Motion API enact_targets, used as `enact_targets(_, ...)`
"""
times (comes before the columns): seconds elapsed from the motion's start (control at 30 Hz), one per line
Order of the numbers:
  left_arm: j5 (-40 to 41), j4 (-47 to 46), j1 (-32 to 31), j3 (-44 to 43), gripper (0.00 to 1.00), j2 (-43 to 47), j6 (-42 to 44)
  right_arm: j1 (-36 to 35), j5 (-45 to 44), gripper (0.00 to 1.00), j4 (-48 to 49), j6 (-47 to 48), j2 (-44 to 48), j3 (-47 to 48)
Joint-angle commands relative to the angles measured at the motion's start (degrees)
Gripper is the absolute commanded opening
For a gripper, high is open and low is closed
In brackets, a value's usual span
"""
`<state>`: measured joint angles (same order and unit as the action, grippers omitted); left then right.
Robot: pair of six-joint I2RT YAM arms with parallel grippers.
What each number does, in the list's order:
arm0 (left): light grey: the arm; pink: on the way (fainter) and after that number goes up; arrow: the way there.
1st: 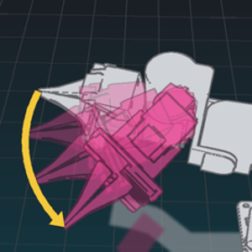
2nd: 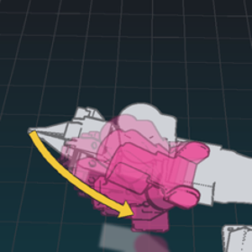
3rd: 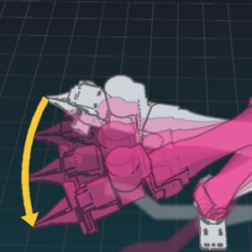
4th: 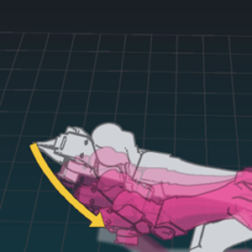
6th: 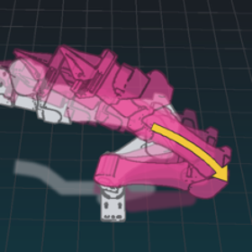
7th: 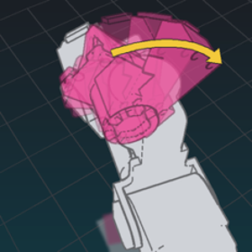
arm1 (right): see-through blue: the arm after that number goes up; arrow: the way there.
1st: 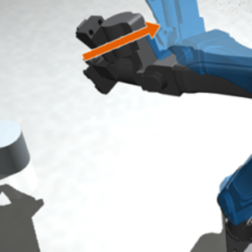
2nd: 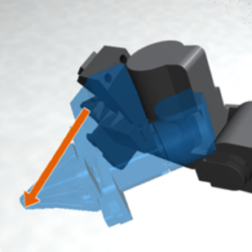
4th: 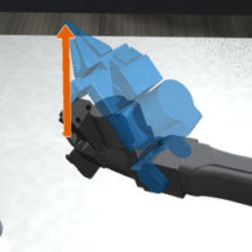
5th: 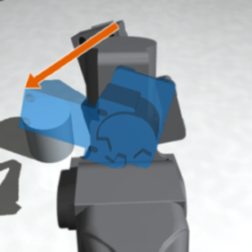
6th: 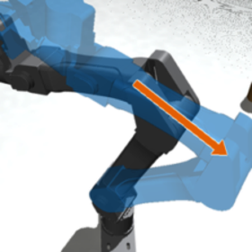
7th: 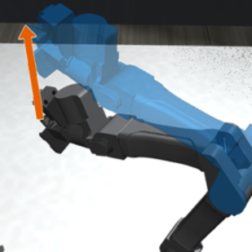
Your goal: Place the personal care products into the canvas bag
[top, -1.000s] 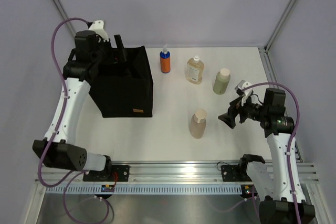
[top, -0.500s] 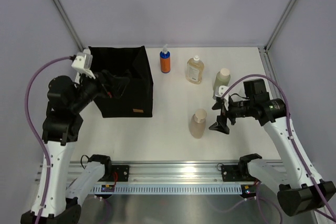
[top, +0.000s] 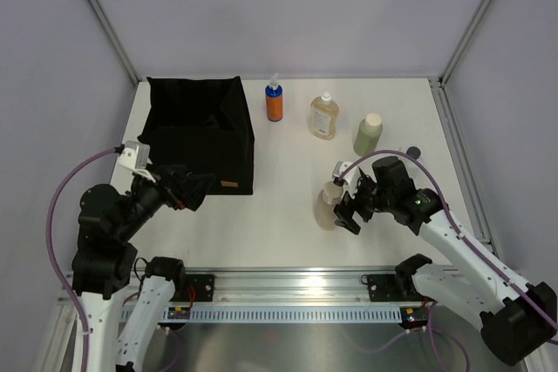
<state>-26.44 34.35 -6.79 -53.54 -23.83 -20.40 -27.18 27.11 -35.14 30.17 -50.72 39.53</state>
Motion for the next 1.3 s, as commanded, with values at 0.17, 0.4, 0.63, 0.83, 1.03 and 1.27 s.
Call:
enact_targets(0.17,0.1,-2.4,0.0,4.2,0.99,3.3,-5.8,-7.1,-10.2,1.0,14.9,-12.9,-5.2,-0.2)
enact_targets(0.4,0.5,-2.4,0.0,4.3,0.99,3.4,-6.7,-10.2,-12.4,0.91,20.5,-13.9,-12.9,-0.4)
enact_targets(0.63,1.9,-0.7,0.0,4.1,0.99,4.1,-5.8,-11.4,-13.1,0.59,20.0,-13.1,-14.0,-0.2)
enact_targets(0.83,1.2,-1.7,0.0,5.5,0.99,4.1,-6.0,-11.4,-10.9,0.22,18.3,-11.5,-11.2,0.7)
enact_targets(1.03,1.1,-1.6,0.0,6.1,0.99,4.5,-6.1,-11.3,-10.0,0.04,11.9,-5.0,-13.8,7.7)
enact_targets(1.27,1.5,-0.2,0.0,5.6,0.99,4.9,-5.5,-11.3,-6.0,0.89,11.3,-3.8,-15.5,6.3)
